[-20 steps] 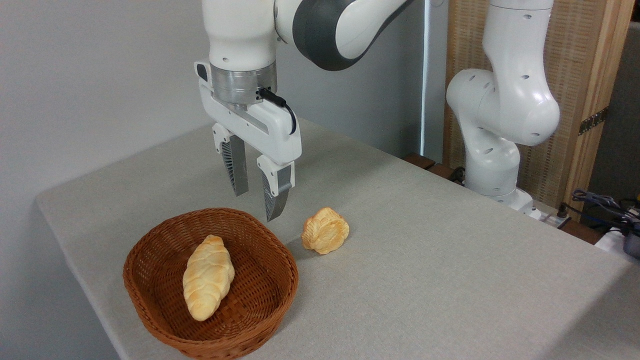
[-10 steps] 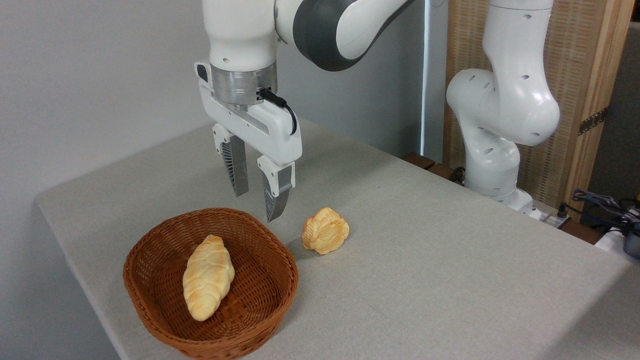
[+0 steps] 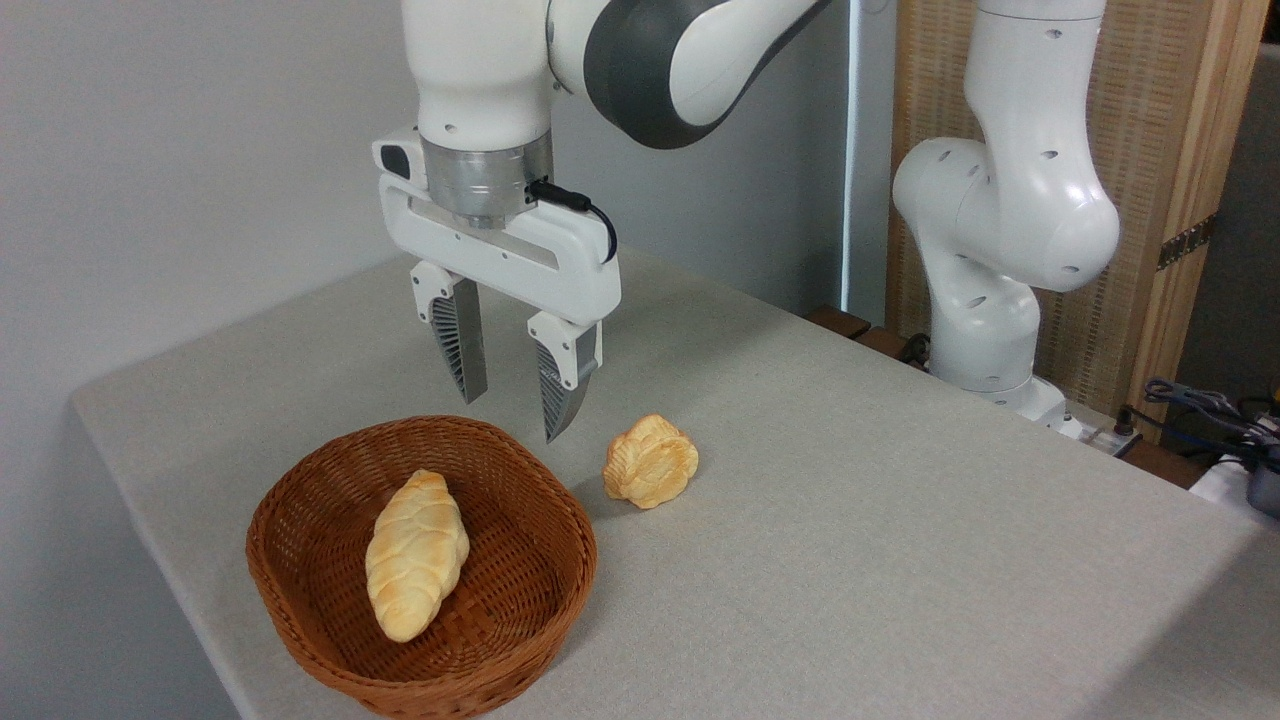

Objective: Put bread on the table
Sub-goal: 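Lower the open gripper down around the long bread roll in the basket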

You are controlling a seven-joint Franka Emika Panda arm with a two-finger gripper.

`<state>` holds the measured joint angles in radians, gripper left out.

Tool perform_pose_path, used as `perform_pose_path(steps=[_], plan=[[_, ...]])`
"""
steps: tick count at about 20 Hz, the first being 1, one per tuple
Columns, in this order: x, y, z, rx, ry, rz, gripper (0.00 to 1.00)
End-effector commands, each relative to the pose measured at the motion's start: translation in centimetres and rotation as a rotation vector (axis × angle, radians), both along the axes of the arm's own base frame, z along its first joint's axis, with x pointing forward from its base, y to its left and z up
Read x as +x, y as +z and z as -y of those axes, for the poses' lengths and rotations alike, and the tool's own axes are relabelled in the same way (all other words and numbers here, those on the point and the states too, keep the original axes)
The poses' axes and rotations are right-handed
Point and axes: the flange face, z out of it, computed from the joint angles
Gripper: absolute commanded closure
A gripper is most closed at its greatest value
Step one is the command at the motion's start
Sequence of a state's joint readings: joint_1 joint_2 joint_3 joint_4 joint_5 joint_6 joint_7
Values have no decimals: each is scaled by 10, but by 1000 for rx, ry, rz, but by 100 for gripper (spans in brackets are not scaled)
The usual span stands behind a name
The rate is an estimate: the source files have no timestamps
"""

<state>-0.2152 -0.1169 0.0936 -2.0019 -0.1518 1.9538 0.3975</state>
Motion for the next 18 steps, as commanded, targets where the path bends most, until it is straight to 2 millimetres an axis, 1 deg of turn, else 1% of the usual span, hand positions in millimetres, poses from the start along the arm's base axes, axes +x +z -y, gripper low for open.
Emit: perform_pose_path(steps=[1, 2, 6, 11, 13, 18], plan=[[7, -2, -1, -55, 141, -4, 0], [10, -6, -1, -57, 178, 1, 0], [21, -9, -2, -70, 279, 45, 0], [41, -31, -2, -79, 394, 81, 0], [49, -41, 0, -76, 400, 95, 0], [59, -60, 4, -69, 400, 118, 0]])
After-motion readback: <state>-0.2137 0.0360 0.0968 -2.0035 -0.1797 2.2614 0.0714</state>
